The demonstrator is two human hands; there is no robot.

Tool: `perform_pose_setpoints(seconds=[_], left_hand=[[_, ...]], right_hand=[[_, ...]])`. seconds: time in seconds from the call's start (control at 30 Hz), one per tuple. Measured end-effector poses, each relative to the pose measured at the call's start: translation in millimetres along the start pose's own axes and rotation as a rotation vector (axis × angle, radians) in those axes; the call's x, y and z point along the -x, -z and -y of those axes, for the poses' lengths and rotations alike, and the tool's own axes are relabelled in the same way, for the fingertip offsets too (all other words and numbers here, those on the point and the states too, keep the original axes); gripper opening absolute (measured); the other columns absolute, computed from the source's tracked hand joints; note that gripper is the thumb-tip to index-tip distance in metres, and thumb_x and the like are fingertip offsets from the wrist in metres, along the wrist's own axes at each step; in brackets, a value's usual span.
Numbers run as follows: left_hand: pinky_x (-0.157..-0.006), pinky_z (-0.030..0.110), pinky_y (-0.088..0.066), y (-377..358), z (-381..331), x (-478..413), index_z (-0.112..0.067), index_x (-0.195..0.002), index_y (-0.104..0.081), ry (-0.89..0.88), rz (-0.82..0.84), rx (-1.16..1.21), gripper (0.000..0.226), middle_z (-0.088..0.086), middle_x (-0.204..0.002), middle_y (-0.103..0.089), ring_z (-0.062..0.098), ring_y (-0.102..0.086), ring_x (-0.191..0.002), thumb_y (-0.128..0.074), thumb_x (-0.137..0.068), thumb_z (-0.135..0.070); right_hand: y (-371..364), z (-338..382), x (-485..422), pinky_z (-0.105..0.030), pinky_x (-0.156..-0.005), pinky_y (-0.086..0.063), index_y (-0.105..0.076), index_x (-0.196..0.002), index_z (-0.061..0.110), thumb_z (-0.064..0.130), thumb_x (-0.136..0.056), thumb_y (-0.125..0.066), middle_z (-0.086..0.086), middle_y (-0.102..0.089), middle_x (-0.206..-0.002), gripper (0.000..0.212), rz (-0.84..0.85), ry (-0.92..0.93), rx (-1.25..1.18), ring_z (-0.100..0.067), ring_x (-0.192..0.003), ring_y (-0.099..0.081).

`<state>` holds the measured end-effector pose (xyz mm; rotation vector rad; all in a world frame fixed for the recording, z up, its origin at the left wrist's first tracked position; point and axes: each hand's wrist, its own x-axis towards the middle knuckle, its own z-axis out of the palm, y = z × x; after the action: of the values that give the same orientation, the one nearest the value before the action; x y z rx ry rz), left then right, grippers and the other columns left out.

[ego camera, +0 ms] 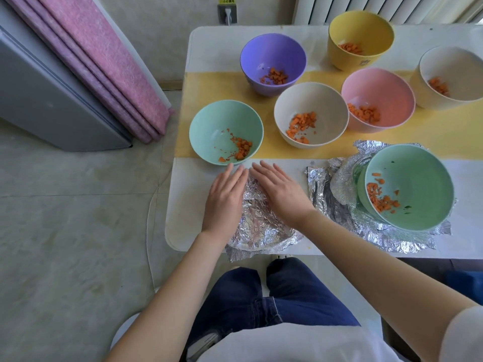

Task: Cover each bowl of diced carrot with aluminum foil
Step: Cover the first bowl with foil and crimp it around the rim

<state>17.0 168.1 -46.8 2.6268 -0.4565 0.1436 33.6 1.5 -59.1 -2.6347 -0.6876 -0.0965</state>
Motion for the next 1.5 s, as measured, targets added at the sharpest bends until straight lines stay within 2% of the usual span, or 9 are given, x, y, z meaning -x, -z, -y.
perform_pose_setpoints(seconds=[0.23,0.37,0.73,0.83,0.9,0.97,1.17,1.3,1.5], left_hand=[[-0.095,0.042,-0.044,0.6,-0.3,-17.6,0.0,-0.121,-0.059,0.102,-0.011,0.028,0.041,0.011,-0.12,-0.063,0.032,-0.051,-0.12,-0.06,-0.082,0.011],[-0.078,0.038,-0.046,2.7,0.0,-16.2,-0.007,-0.115,-0.065,0.126,-0.039,-0.053,0.04,0.004,-0.107,-0.068,0.028,-0.057,-0.098,-0.066,-0.078,0.007],[-0.072,0.014,-0.043,4.8,3.3,-18.8,-0.009,-0.107,-0.07,0.339,-0.097,0.287,0.02,0.005,-0.096,-0.073,0.02,-0.068,-0.082,-0.059,-0.091,-0.008],[-0.071,0.013,-0.042,4.2,1.7,-15.0,-0.008,-0.106,-0.07,0.349,-0.105,0.263,0.02,0.006,-0.095,-0.073,0.021,-0.068,-0.081,-0.058,-0.091,-0.008],[-0.07,0.016,-0.042,4.6,-2.2,-9.8,-0.007,-0.109,-0.068,0.377,-0.109,0.243,0.021,0.006,-0.096,-0.072,0.022,-0.068,-0.082,-0.054,-0.093,-0.009],[-0.064,0.016,-0.036,5.5,-8.9,-2.7,-0.006,-0.109,-0.064,0.432,-0.118,0.23,0.021,0.008,-0.096,-0.07,0.025,-0.065,-0.082,-0.048,-0.096,-0.01],[-0.07,0.017,-0.03,11.1,-33.1,21.4,-0.005,-0.095,-0.041,0.7,-0.06,0.375,0.003,0.018,-0.116,-0.052,0.027,-0.05,-0.103,-0.038,-0.096,-0.005],[-0.06,0.016,-0.031,10.4,-42.9,38.8,-0.008,-0.085,-0.037,0.824,-0.038,0.524,0.012,0.012,-0.1,-0.043,0.021,-0.042,-0.082,-0.039,-0.092,0.001],[-0.073,0.018,-0.029,15.4,-46.8,45.8,-0.005,-0.1,-0.04,0.778,-0.037,0.438,0.012,0.005,-0.106,-0.037,0.023,-0.044,-0.095,-0.043,-0.09,0.0]], right_hand=[[4.8,4.1,-24.0,-0.036,-0.085,-0.051,-0.057,-0.125,0.006,0.01,-0.093,-0.055,-0.012,-0.064,-0.117,0.033,0.021,-0.114,-0.072,-0.031,-0.104,-0.062],[7.2,3.7,-29.6,-0.037,-0.074,-0.048,-0.06,-0.119,0.009,0.022,-0.099,-0.045,-0.009,-0.066,-0.107,0.029,0.093,-0.23,-0.159,-0.031,-0.092,-0.063],[9.1,2.3,-33.4,-0.029,-0.063,-0.038,-0.065,-0.106,0.005,0.014,-0.096,-0.049,-0.011,-0.069,-0.092,0.021,0.091,-0.268,-0.236,-0.031,-0.075,-0.063],[9.3,1.9,-35.6,-0.028,-0.067,-0.038,-0.063,-0.113,0.006,0.014,-0.097,-0.048,-0.012,-0.069,-0.101,0.023,0.159,-0.273,-0.251,-0.032,-0.085,-0.064],[8.1,5.1,-34.5,-0.032,-0.087,-0.044,-0.06,-0.12,0.005,0.01,-0.097,-0.047,-0.015,-0.065,-0.115,0.027,0.163,-0.245,-0.23,-0.032,-0.106,-0.06],[5.3,11.3,-29.3,-0.038,-0.11,-0.028,-0.055,-0.126,0.0,0.003,-0.094,-0.049,-0.019,-0.058,-0.127,0.032,0.094,-0.199,-0.162,-0.037,-0.126,-0.047],[0.2,40.3,6.6,-0.048,-0.109,-0.024,-0.047,-0.131,-0.004,0.005,-0.09,-0.04,-0.02,-0.048,-0.137,0.043,-0.041,-0.175,-0.009,-0.036,-0.131,-0.04],[-3.9,48.5,31.1,-0.047,-0.107,-0.029,-0.047,-0.132,0.0,0.017,-0.09,-0.031,-0.016,-0.047,-0.139,0.049,0.017,-0.173,0.127,-0.03,-0.133,-0.039],[-1.2,29.8,47.1,-0.044,-0.117,-0.015,-0.035,-0.14,-0.001,0.011,-0.088,-0.057,-0.017,-0.036,-0.147,0.058,0.019,-0.246,0.233,-0.028,-0.139,-0.023]])
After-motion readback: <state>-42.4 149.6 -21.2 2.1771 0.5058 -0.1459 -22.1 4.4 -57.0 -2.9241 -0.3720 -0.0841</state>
